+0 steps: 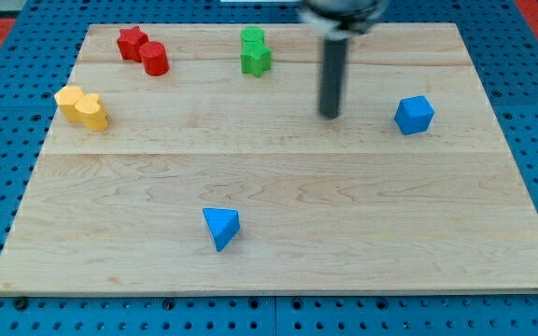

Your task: Slide the blue cube towards the blue triangle

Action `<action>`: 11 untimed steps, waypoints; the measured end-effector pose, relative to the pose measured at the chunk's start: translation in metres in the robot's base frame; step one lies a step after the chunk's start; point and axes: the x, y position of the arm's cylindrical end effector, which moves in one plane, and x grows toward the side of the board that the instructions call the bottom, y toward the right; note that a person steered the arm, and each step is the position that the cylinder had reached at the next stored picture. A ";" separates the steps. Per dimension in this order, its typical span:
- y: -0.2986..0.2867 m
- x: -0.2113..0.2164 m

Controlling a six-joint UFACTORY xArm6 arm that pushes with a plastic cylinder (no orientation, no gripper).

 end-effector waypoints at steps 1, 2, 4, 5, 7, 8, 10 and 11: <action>0.055 -0.024; 0.109 0.023; -0.021 0.038; 0.001 0.051; 0.031 0.104; -0.048 0.100; -0.121 0.073; -0.160 0.127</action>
